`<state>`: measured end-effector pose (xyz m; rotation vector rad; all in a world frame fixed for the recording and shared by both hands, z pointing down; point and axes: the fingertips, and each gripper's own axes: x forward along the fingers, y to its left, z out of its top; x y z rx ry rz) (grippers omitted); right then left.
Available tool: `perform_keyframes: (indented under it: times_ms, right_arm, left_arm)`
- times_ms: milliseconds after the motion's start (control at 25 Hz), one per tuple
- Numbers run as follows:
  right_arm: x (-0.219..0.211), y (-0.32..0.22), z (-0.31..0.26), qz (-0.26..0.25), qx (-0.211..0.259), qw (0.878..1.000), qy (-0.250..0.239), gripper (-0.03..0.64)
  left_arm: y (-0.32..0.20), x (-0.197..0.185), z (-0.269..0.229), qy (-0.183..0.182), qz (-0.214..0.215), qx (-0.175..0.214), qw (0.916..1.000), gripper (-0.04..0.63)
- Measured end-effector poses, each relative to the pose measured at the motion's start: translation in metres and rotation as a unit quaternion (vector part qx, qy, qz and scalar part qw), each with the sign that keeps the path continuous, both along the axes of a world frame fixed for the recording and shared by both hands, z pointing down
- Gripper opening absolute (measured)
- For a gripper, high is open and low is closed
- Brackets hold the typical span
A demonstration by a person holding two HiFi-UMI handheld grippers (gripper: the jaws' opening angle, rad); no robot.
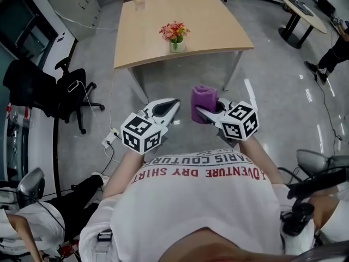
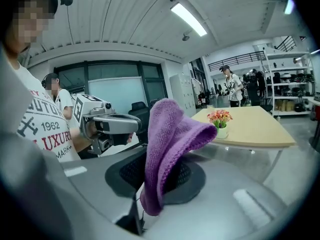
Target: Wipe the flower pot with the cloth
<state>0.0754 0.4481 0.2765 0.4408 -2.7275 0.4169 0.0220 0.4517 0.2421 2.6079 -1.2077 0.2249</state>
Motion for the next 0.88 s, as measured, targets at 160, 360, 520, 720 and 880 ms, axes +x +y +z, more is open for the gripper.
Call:
perform_keyframes:
  times_ms: [160, 360, 520, 720, 880]
  right_arm:
    - [0.012, 0.015, 0.006, 0.007, 0.002, 1.0, 0.0, 0.058]
    - [0.007, 0.021, 0.013, 0.007, -0.001, 1.0, 0.0, 0.058]
    - [0.003, 0.038, 0.004, 0.008, 0.005, 1.0, -0.004, 0.058]
    - [-0.004, 0.044, -0.005, 0.009, 0.01, 1.0, -0.005, 0.058]
    - [-0.011, 0.048, -0.001, 0.008, 0.011, 1.0, -0.005, 0.058]
  left_arm:
    - [0.013, 0.012, 0.006, 0.002, 0.005, 0.001, 1.0, 0.003]
    - [0.018, 0.007, 0.011, 0.005, 0.004, 0.0, 1.0, 0.003]
    - [0.036, 0.005, 0.002, 0.008, 0.007, 0.006, 0.9999, 0.003]
    - [0.043, 0.001, -0.001, 0.005, 0.009, 0.006, 0.9999, 0.003]
    - [0.047, -0.005, 0.002, -0.001, 0.011, 0.009, 0.9999, 0.003]
